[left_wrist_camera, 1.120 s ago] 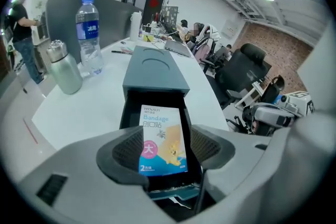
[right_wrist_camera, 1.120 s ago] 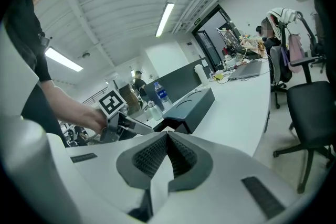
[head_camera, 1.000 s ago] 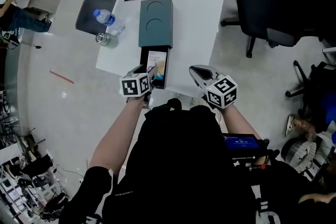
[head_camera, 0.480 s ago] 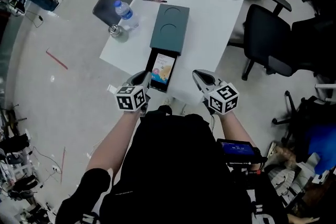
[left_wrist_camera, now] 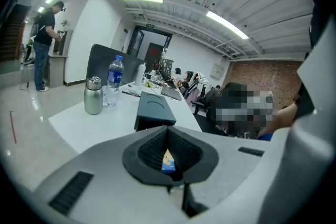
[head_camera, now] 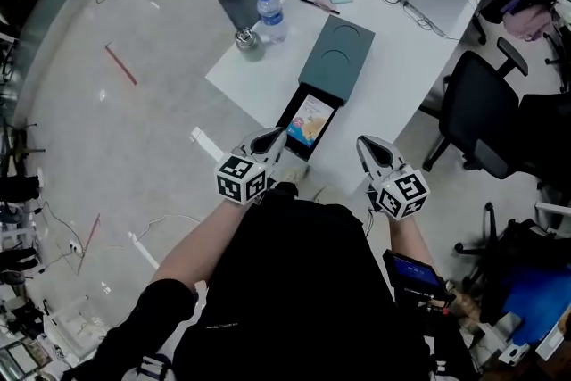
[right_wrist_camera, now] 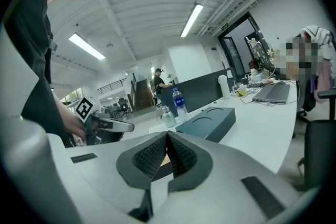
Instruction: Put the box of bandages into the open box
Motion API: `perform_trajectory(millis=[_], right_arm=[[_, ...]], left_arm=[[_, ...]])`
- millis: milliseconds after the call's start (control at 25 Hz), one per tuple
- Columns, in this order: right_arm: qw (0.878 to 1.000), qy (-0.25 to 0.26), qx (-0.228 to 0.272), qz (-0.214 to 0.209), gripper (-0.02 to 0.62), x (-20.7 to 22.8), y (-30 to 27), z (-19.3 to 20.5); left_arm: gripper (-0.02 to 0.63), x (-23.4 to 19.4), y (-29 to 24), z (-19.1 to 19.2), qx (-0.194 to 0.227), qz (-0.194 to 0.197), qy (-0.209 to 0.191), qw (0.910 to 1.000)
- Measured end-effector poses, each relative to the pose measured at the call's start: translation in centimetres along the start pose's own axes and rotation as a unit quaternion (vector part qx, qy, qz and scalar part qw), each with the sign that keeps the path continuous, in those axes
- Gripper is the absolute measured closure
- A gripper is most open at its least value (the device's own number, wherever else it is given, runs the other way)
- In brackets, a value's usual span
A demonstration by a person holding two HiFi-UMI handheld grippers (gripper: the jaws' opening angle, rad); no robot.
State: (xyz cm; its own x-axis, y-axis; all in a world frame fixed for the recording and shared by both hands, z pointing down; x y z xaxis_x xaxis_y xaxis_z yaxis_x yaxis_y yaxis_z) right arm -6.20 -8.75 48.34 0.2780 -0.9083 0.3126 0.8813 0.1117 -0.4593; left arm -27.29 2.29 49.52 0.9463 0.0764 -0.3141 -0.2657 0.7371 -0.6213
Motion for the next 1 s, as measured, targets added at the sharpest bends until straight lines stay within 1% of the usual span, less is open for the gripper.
perform_trajectory(millis=[200, 400, 760, 1000], right_arm=[[1.000, -0.003, 0.003, -0.003, 0.571, -0.4, 0.2, 0.2], [1.000, -0.005, -0.001, -0.009, 0.571, -0.5, 0.1, 0.5], [1.000, -0.001, -0.004, -0.023, 0.571, -1.4, -1.3, 0.1], [1.000, 0.002, -0.006, -0.026, 0.571, -1.9, -1.4, 0.1]], left_arm=[[0.598, 0.2, 0.8, 0.1, 0.020, -0.001, 0.004, 0.9998], [0.598, 0.4, 1.4, -0.1, 0.031, -0.003, 0.003, 0.9995], [0.598, 0.1, 2.5, 1.4, 0.027, -0.008, 0.015, 0.9995], [0.598, 0.1, 2.8, 1.7, 0.025, -0.009, 0.017, 0.9995]])
Point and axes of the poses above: the fingertips, and each gripper's own axes: y backward along the fingers, x to its right, z out of its underside, the point moved 5 cm from there along y, backward along the fingers, and after that the axes turned 13 degrees about -x, right-handed, at the moved point
